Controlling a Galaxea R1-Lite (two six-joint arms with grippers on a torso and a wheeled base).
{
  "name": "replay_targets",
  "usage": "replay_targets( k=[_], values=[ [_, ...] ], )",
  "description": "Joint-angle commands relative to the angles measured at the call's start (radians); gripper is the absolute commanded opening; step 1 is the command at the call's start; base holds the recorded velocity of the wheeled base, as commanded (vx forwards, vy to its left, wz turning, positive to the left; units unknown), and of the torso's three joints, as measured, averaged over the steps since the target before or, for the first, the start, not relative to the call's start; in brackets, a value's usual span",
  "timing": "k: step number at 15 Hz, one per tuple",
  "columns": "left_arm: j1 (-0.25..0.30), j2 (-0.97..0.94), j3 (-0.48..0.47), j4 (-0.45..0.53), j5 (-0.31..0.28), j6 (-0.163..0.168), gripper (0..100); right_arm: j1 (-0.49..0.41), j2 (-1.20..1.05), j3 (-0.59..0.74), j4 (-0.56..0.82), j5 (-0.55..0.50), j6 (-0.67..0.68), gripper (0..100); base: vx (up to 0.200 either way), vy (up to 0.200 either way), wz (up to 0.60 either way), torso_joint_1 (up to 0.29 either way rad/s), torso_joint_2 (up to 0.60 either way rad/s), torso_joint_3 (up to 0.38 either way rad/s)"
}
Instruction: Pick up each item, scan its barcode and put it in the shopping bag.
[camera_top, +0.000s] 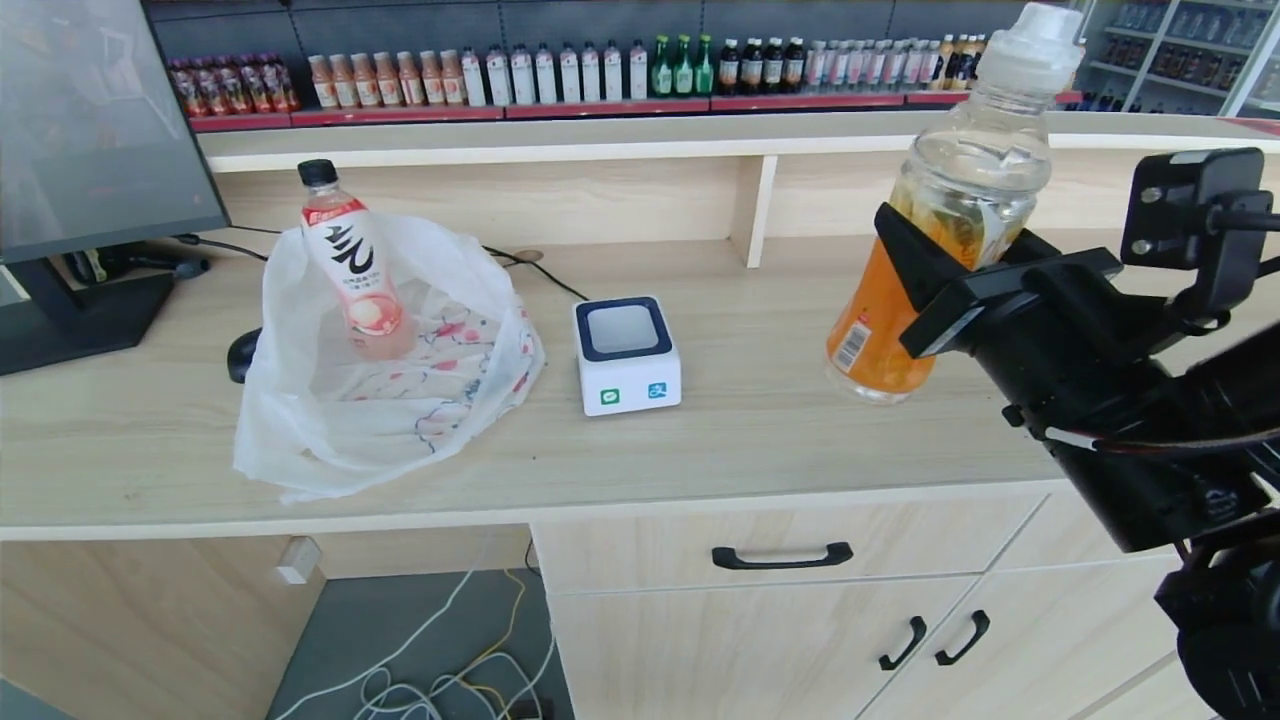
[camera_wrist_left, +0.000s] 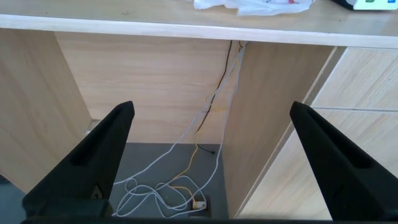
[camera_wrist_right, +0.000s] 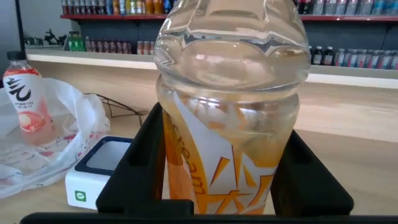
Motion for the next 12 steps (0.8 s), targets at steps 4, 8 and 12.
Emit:
replay_targets(
  k=[4,8,12],
  values=[
    [0.0,0.0,0.0,0.0,0.001,0.0,100,-0.005,-0.004,-0.001,0.003,-0.005,0.002,0,0.0,0.2,0.0,-0.001,0.0,0.002],
    [0.0,0.0,0.0,0.0,0.001,0.001,100,-0.004,-0.006,0.017,0.003,-0.005,-0.011,0,0.0,0.2,0.0,0.001,0.0,0.002],
    [0.0,0.0,0.0,0.0,0.001,0.003,100,-0.004,-0.006,0.012,0.003,-0.009,-0.03,0,0.0,0.05,0.0,0.002,0.0,0.001]
  ],
)
